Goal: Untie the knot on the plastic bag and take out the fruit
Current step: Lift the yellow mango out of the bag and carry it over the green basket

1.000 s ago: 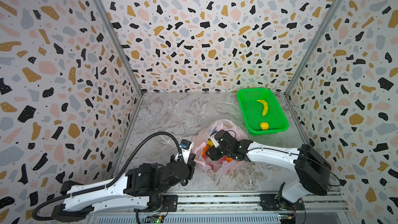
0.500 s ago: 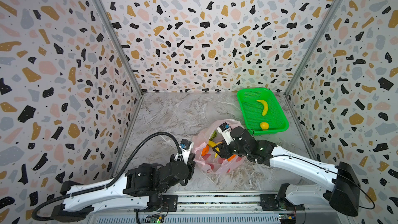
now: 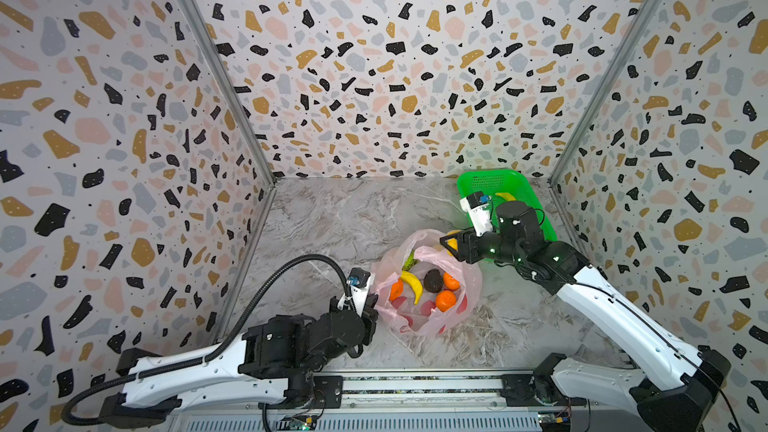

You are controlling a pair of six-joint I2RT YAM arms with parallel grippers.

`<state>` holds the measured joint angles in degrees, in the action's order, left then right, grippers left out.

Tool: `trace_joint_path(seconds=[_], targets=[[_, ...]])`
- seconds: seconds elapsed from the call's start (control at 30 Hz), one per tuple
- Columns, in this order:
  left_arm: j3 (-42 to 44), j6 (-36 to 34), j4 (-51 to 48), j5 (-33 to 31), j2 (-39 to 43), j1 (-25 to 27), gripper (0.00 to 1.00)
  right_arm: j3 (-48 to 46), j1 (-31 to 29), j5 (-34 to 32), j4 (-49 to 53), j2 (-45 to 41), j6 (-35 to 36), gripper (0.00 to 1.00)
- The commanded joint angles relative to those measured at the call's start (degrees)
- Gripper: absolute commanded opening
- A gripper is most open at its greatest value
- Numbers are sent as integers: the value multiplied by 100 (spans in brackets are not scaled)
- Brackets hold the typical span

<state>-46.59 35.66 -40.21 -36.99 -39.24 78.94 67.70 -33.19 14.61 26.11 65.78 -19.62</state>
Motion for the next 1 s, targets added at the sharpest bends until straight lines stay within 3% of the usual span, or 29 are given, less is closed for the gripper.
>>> trace_joint_path(seconds=[0.0, 0.17, 0.37, 0.63, 0.73, 0.87, 0.97], targets=[[27, -129, 176, -120, 13, 34, 0, 279, 660, 188, 219, 78, 405, 55], [77, -147, 205, -115, 89, 35, 0, 296, 1783, -63, -227, 666, 675, 55], [141, -164, 265, -111, 212, 34, 0, 82, 2535, -512, -1428, 1943, 666, 55], [184, -169, 295, -115, 363, 34, 0, 727, 2816, -954, -1706, 3702, 820, 57], [185, -168, 300, -115, 415, 36, 0, 945, 2857, -969, -1613, 4130, 853, 64], [168, -182, 294, -132, 443, 34, 0, 993, 2837, -959, -1583, 4188, 848, 80], [159, -213, 310, -133, 435, 34, 0, 995, 2805, -970, -1524, 4040, 854, 83]])
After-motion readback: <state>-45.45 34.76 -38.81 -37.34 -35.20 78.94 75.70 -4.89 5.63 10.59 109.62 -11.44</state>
